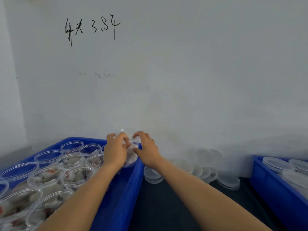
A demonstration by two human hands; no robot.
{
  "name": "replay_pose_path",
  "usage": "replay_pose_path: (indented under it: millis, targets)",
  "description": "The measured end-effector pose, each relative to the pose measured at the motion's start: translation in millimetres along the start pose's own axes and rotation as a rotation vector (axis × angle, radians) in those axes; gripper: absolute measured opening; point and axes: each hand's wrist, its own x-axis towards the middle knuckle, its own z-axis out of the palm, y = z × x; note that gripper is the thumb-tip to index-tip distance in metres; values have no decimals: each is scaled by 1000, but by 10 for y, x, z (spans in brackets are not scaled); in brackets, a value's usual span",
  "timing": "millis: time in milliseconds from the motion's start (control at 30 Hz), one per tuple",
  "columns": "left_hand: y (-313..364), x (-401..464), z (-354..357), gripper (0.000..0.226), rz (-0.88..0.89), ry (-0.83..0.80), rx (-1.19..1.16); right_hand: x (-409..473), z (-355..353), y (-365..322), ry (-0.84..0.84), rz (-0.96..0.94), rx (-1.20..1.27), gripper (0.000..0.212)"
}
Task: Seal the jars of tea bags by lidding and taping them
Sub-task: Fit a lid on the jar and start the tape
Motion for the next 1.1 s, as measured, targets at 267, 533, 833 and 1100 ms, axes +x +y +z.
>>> replay_pose_path:
  millis: [267,533,833,1100]
  targets:
    - [1099,-435,-73,13,200,156,-337,-536,-706,-284,370,-138,319,47]
    - [1158,-1490,487,13,149,-99,-469,-1633,-759,328,383,164,420,49]
    - [476,-2090,849,66,-213,-538,-753,-2066,-605,765,269,190,515,61]
    - [426,-2075,1116,116,-214,-550,-483,-2122,-488,856,291,207,504,63]
